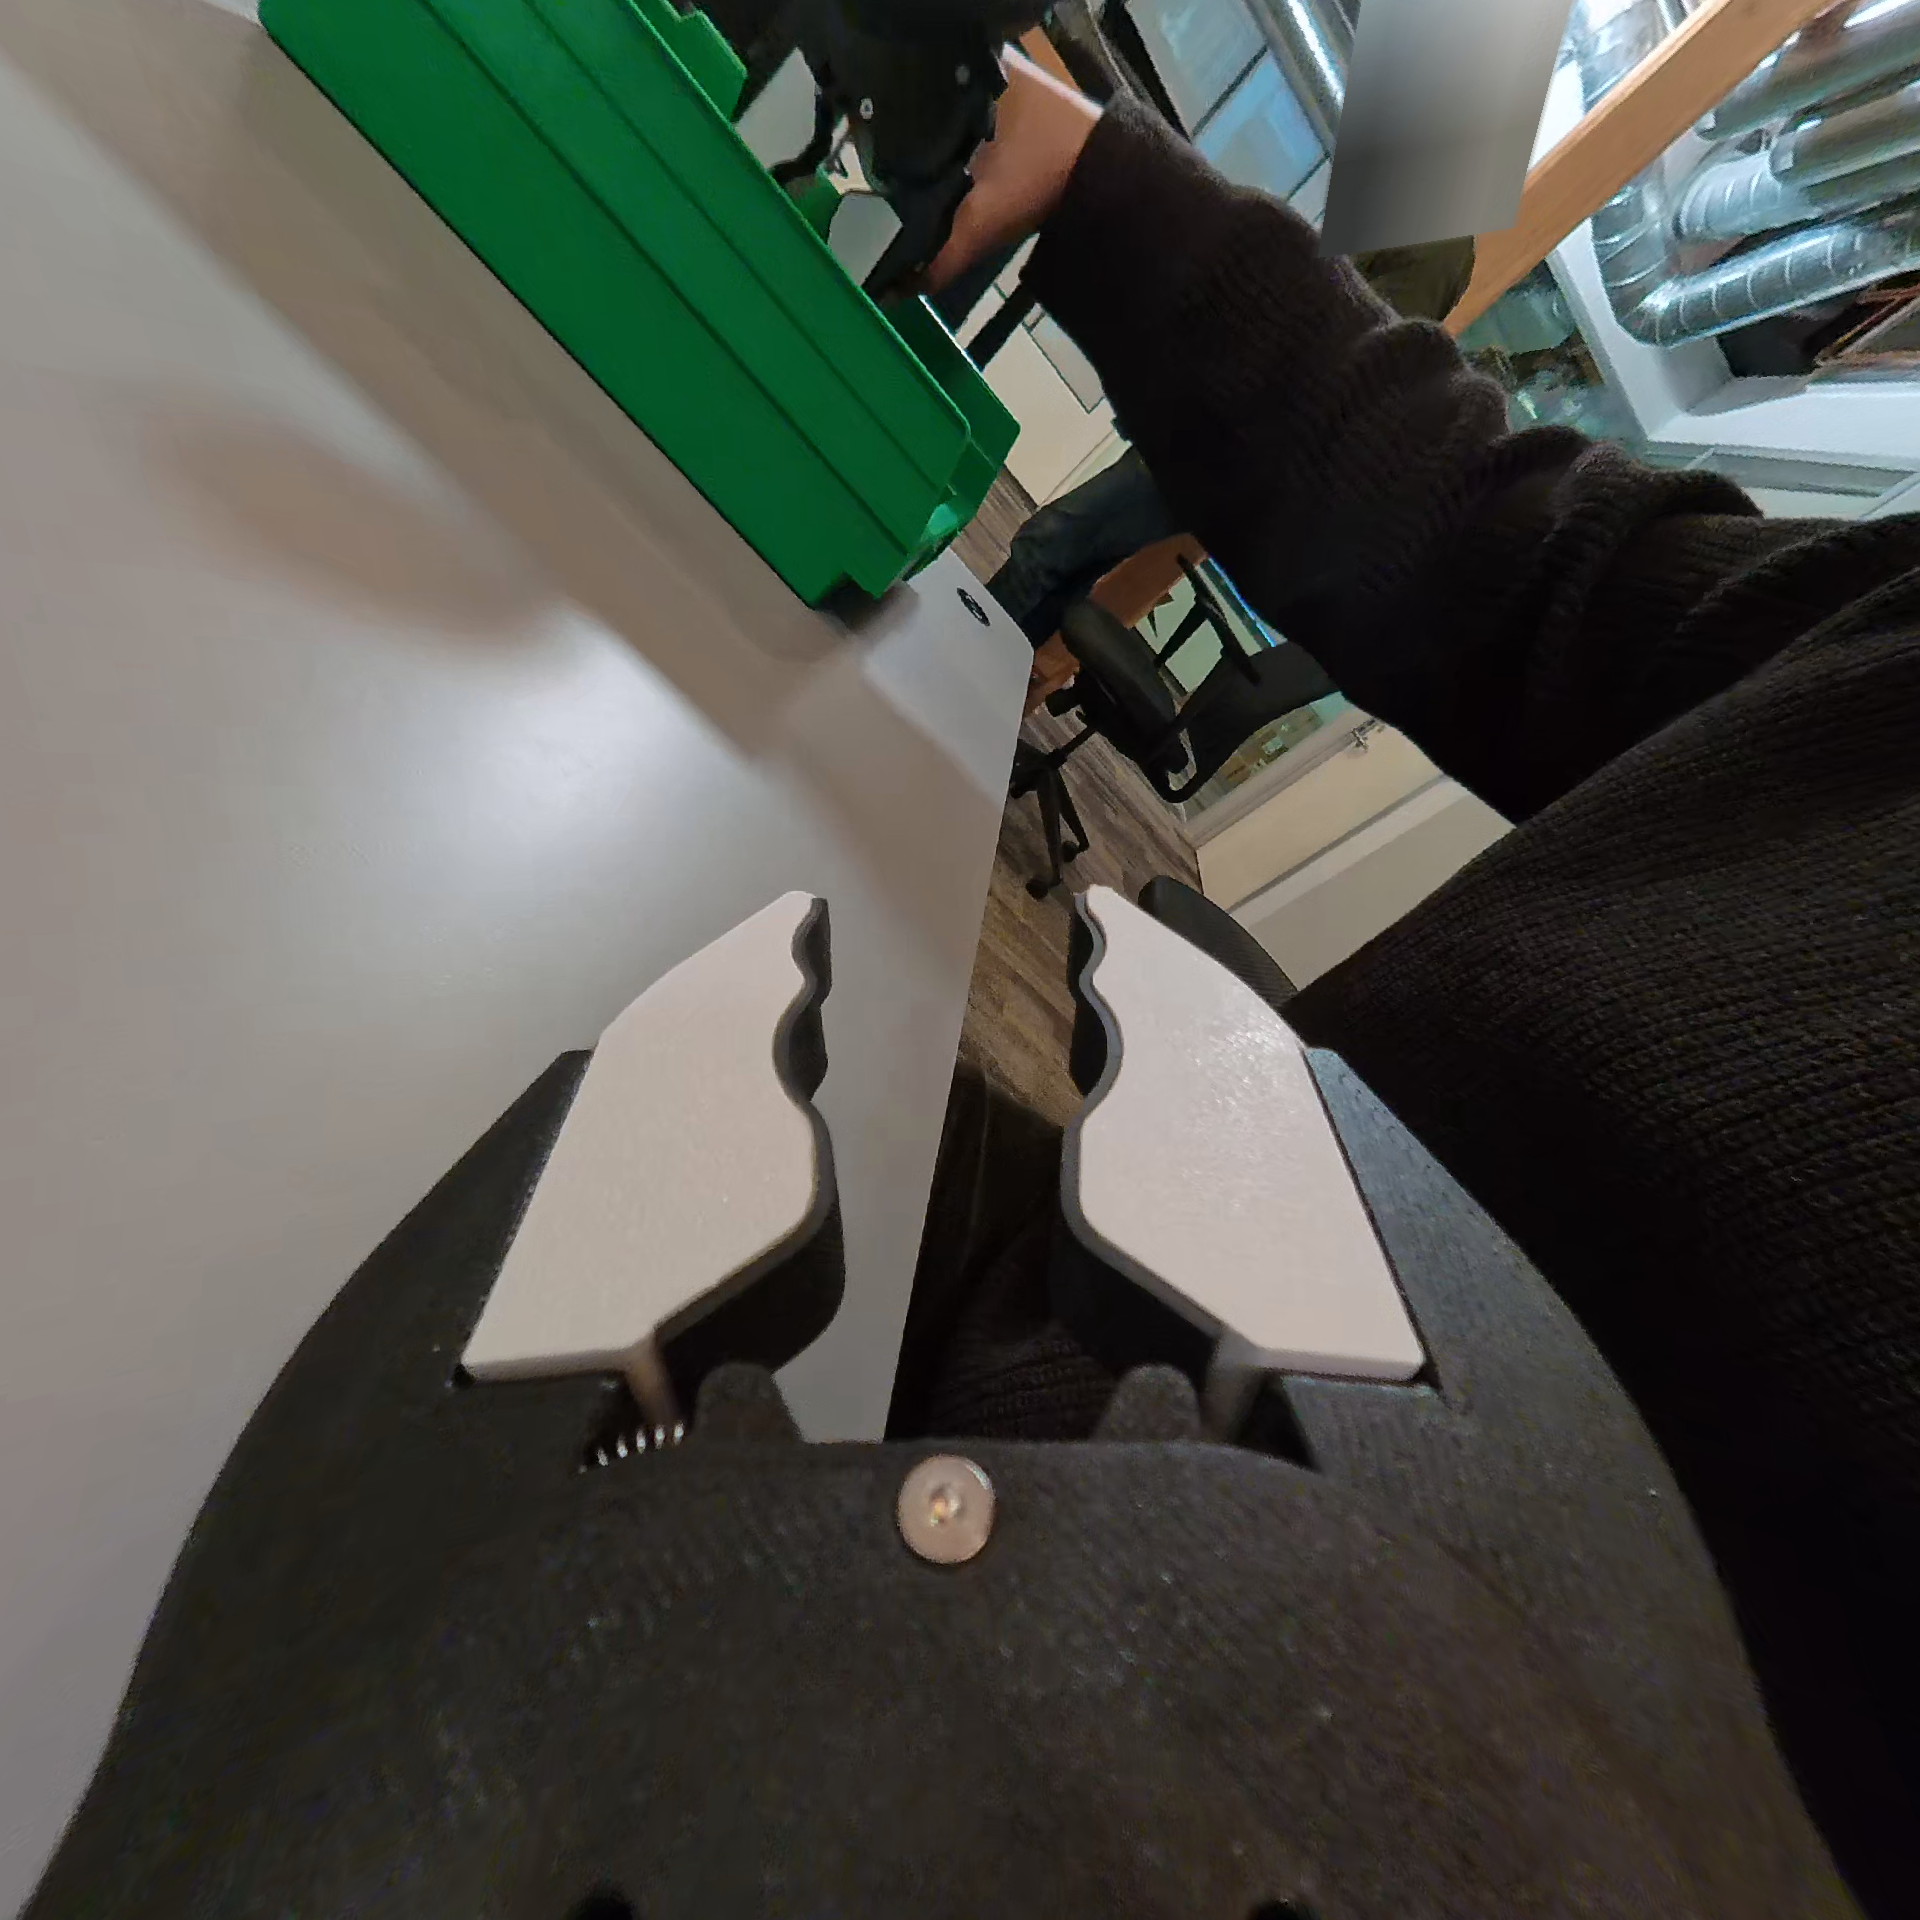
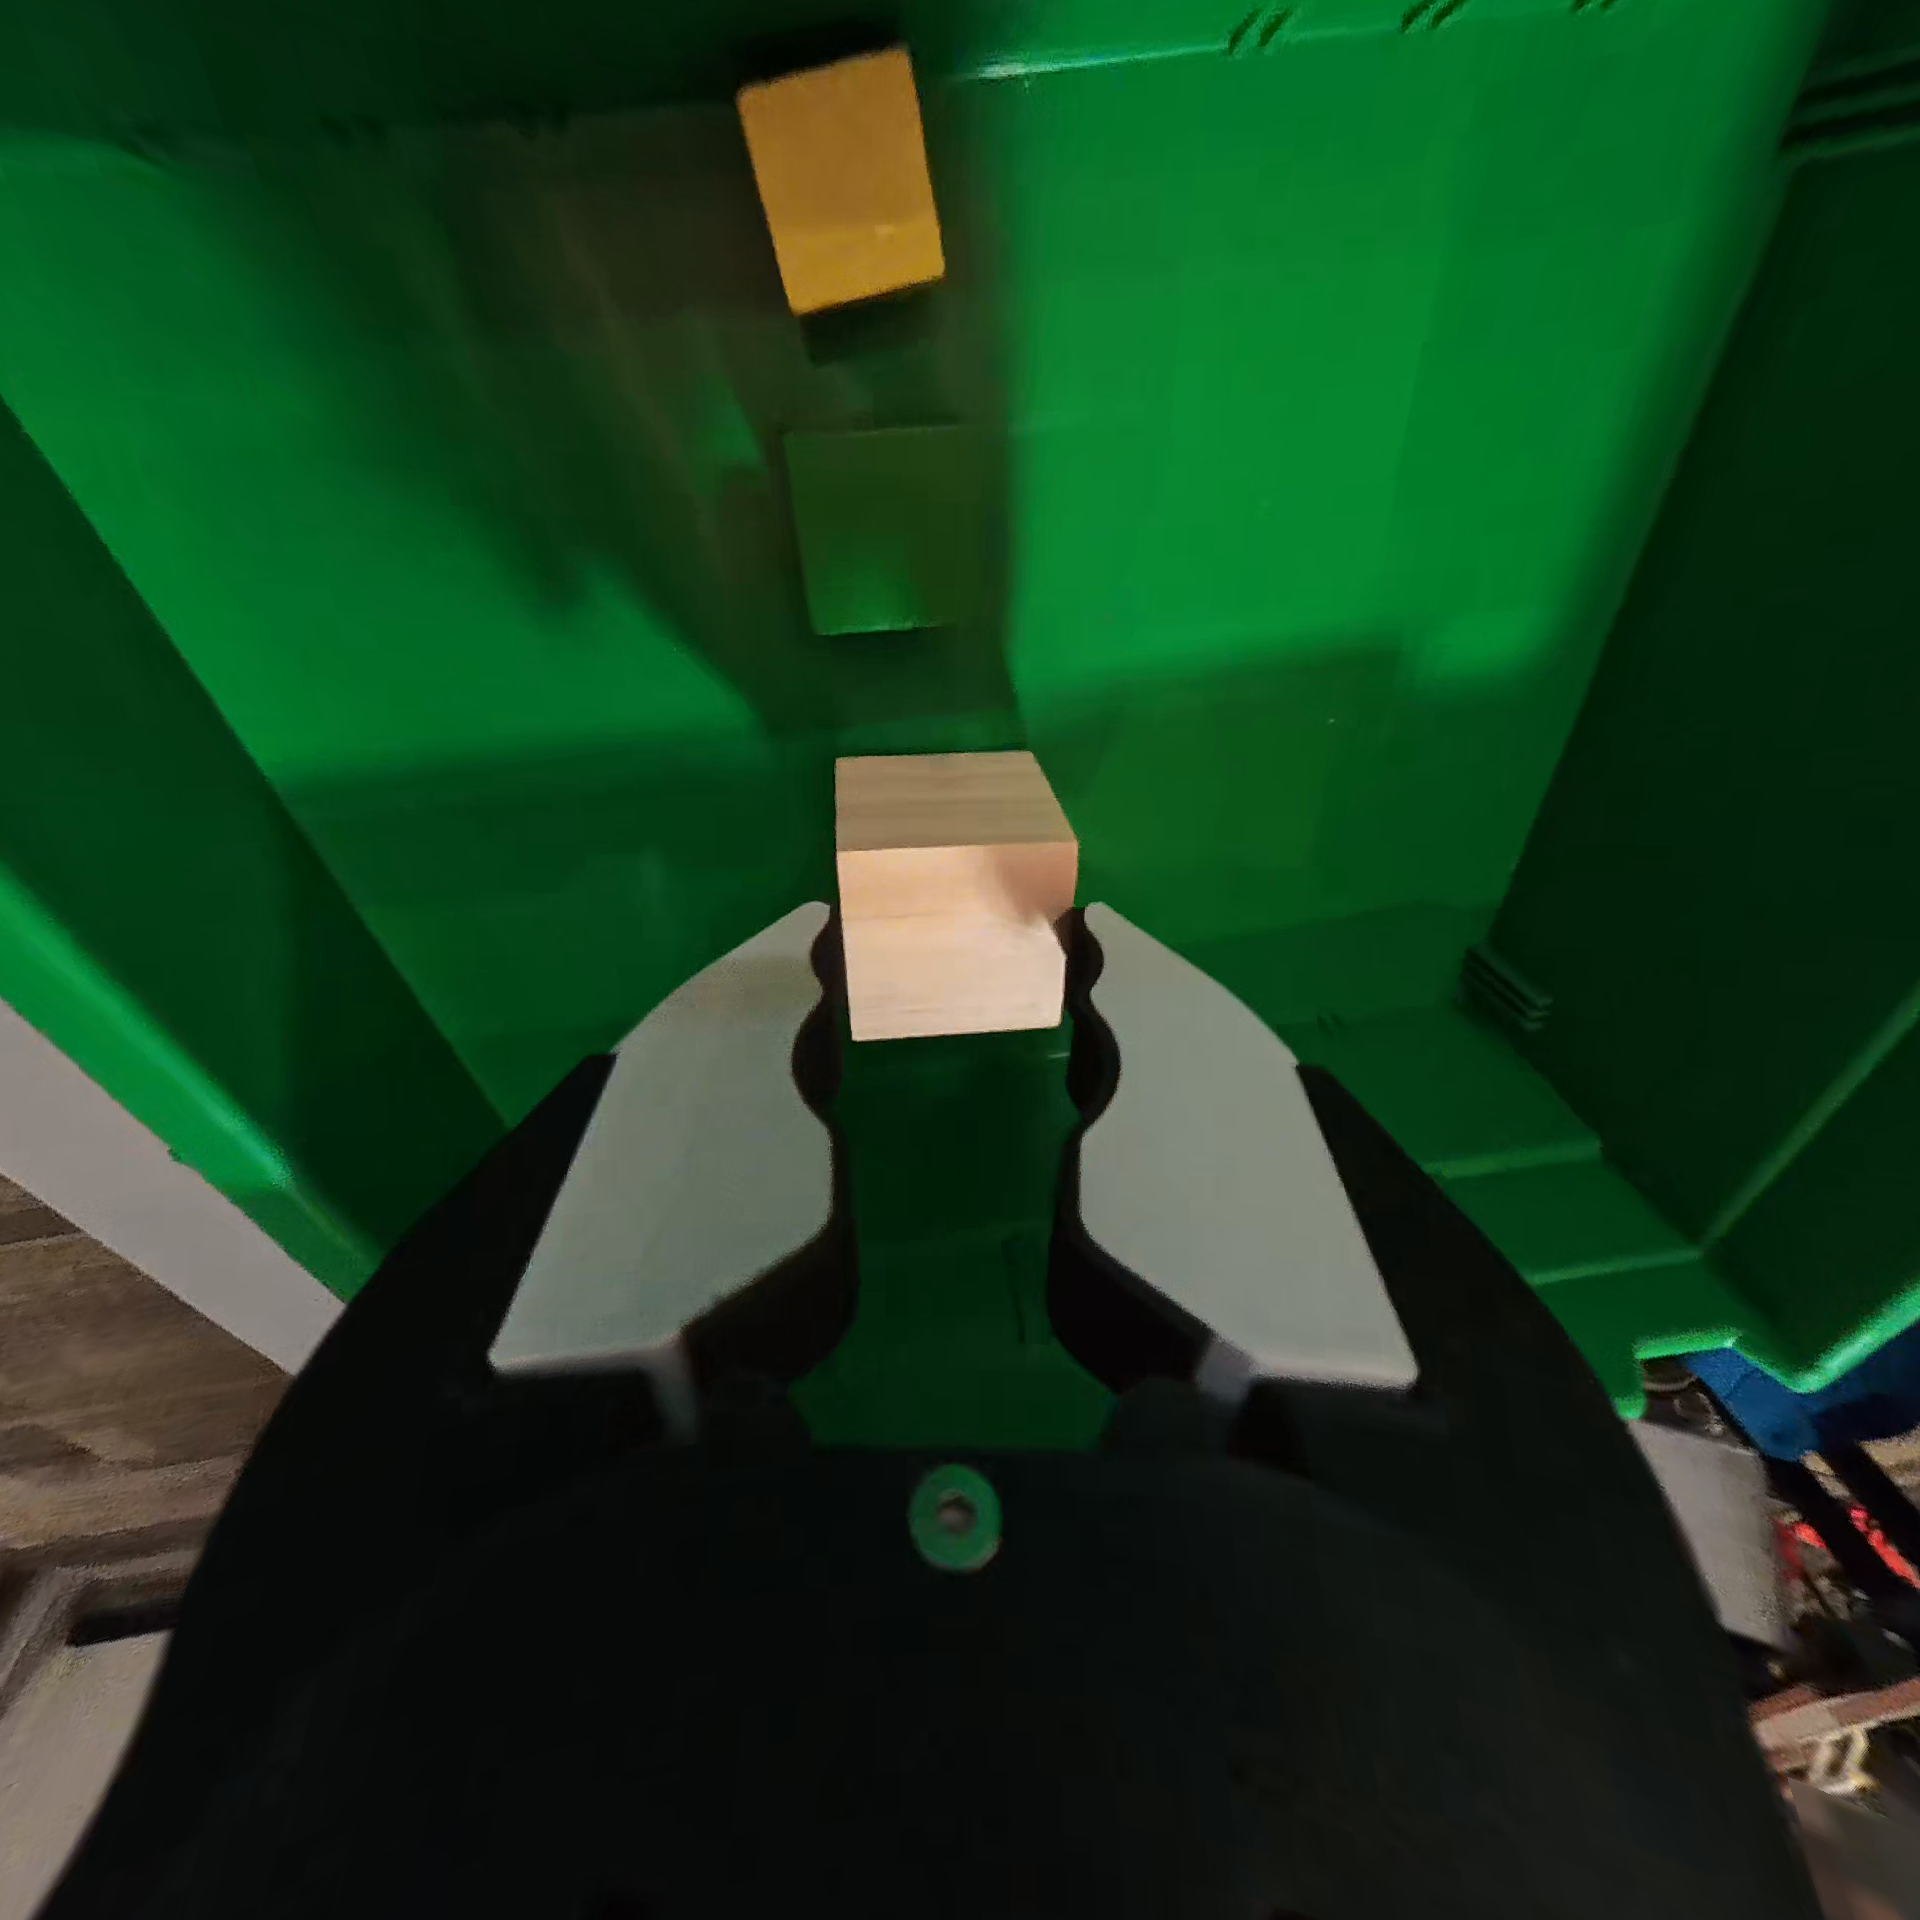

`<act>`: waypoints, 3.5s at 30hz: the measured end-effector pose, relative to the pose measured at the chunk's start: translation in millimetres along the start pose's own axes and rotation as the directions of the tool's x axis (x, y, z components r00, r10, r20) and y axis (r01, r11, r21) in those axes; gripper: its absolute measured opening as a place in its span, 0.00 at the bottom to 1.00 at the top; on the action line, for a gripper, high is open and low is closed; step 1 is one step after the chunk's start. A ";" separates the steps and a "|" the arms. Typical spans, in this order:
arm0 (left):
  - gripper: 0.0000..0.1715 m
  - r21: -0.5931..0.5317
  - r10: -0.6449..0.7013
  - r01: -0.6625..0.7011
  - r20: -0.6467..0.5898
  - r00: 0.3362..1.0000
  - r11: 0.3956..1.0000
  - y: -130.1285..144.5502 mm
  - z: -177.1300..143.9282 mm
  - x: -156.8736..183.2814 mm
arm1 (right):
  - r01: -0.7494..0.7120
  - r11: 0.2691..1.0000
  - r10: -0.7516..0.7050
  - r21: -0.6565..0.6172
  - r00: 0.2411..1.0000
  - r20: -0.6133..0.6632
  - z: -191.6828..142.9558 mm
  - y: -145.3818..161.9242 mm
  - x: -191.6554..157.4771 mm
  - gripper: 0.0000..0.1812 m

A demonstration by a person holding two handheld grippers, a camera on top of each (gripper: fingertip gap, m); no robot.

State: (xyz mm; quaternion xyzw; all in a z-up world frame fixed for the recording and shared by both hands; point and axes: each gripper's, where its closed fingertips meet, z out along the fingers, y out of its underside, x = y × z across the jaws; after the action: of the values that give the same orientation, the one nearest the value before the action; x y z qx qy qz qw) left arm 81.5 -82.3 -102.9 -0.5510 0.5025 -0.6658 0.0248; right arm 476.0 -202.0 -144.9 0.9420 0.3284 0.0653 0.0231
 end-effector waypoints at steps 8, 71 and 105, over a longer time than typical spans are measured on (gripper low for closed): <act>0.26 -0.027 -0.002 0.002 -0.012 1.000 1.000 4.8 2.1 1.3 | 0.040 0.999 -0.040 0.007 0.999 0.013 0.9 -9.3 0.6 0.23; 0.25 -0.045 -0.081 0.079 -0.044 0.996 0.996 11.8 5.9 4.0 | -0.093 0.977 0.121 0.189 0.983 -0.139 3.6 -20.2 -1.5 0.27; 0.25 -0.048 -0.070 0.067 -0.054 0.996 0.997 11.2 6.6 8.3 | -0.183 0.576 0.415 0.797 0.905 -0.092 -150.1 -123.7 -18.4 0.40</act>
State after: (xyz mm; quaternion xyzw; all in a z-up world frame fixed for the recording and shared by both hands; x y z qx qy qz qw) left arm 77.5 -97.0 -105.5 -0.5497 0.4991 -0.6694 -0.0248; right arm 364.8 -116.4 -8.9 0.8834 0.1586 0.0486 -0.4383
